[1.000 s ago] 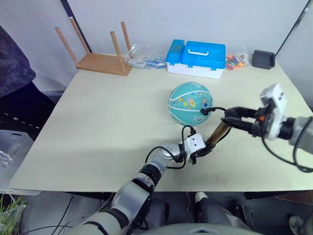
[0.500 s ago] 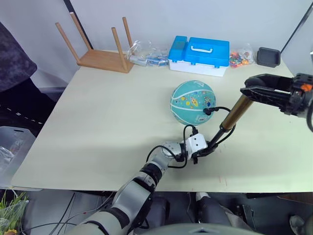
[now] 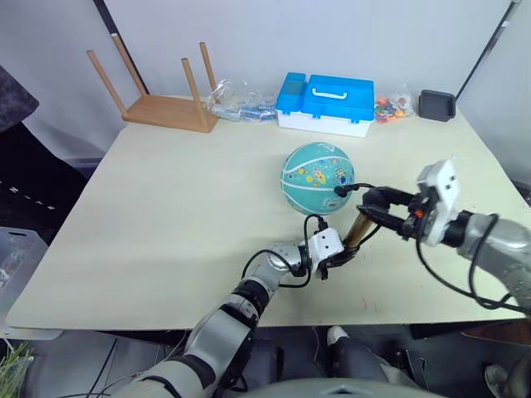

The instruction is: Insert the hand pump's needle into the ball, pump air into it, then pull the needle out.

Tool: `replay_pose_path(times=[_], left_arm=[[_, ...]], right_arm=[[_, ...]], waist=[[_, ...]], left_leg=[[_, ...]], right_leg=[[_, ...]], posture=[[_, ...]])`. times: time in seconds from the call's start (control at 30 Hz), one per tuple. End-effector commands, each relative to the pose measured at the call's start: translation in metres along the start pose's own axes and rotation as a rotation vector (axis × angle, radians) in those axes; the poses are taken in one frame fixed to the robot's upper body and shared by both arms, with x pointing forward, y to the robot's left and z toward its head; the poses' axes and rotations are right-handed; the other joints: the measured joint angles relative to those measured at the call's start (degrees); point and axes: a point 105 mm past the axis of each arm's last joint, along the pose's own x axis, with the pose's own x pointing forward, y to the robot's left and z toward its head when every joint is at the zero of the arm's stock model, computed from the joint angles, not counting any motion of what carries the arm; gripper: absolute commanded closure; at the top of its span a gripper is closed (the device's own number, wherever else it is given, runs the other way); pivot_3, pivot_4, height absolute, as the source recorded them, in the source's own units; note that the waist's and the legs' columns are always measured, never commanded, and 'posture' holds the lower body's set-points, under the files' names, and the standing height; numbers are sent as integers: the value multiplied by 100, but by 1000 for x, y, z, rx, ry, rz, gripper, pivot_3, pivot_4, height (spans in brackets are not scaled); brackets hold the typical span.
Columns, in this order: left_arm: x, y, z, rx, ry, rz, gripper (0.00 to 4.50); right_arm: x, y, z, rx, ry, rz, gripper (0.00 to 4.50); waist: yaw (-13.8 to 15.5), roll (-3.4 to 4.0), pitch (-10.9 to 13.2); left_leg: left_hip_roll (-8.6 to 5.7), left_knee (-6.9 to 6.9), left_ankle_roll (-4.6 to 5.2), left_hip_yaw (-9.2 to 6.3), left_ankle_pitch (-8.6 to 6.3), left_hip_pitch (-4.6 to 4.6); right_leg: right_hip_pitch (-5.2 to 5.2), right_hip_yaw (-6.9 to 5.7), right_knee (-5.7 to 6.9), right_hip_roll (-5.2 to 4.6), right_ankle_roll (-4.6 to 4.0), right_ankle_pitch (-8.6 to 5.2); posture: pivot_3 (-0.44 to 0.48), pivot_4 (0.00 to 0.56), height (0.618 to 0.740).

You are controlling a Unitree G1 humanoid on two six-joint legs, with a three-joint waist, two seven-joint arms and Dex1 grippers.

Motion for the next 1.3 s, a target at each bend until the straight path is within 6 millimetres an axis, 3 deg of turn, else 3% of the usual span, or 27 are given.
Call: replay_pose_path(times=[0.03,0.17,0.33,0.43,0.53,0.63,0.7,0.8,0.9,1.0,1.07,1.3], left_arm=[[-13,-25,-45,-64,154,-78,3412],[-12,-24,-45,-62,163,-78,3412],[-9,-23,-42,-56,165,-85,3413],[-6,-23,-40,-51,164,-96,3413],[-5,-23,-39,-49,164,-100,3413],[-4,-22,-38,-48,165,-101,3413],[-4,-21,-37,-47,166,-101,3413],[-5,-22,-38,-48,165,-104,3413],[-6,-24,-40,-48,164,-106,3413],[-10,-24,-43,-52,167,-98,3413],[-13,-23,-45,-58,167,-87,3413],[-18,-22,-49,-61,166,-71,3413]], right_arm=[[-2,-7,-57,58,227,-41,2452],[-11,-13,-9,14,100,-44,2452],[-39,-12,66,-42,-65,-21,2452],[-68,-4,122,-90,-168,3,2452],[-86,4,151,-112,-197,1,2452],[-95,10,166,-119,-194,-3,2452],[-93,12,161,-118,-160,-1,2452],[-67,6,120,-63,-73,-4,2452],[-51,0,91,2,-61,-4,2452],[-30,-7,42,77,0,-22,2452],[-19,-6,20,101,13,-18,2452],[8,2,-40,173,23,-23,2452]], waist=[[-9,5,-10],[0,5,-1],[37,46,57],[124,84,111],[170,89,136],[177,94,133],[183,86,136],[179,61,119],[154,47,94],[131,6,40],[112,5,41],[-25,-19,20]], left_leg=[[0,0,0,2,0,5],[4,-4,-1,1,-1,21],[-6,11,0,1,1,-31],[-19,19,1,-1,1,-61],[-21,21,2,0,1,-95],[-19,21,2,-8,1,-118],[-23,27,1,-6,3,-148],[-24,33,3,-1,2,-147],[-23,33,4,2,2,-137],[-22,34,5,8,3,-127],[-12,16,3,14,1,-60],[7,-5,1,18,-1,13]], right_leg=[[2,7,0,0,2,-1],[15,10,0,2,7,-5],[-23,14,0,-3,-15,12],[-42,14,-1,-17,-14,15],[-74,14,-1,-20,-11,18],[-91,8,-1,-23,-14,18],[-120,10,1,-52,-11,23],[-118,7,1,-56,-8,25],[-113,11,4,-49,-5,27],[-108,18,6,-19,-3,27],[-58,32,6,-5,-7,25],[-5,46,0,17,11,9]], posture=[[0,150,740],[0,150,740],[0,150,740],[0,150,740],[0,150,740],[0,150,740],[0,150,740],[0,150,740],[0,150,740],[0,150,740],[0,150,740],[0,150,740]])
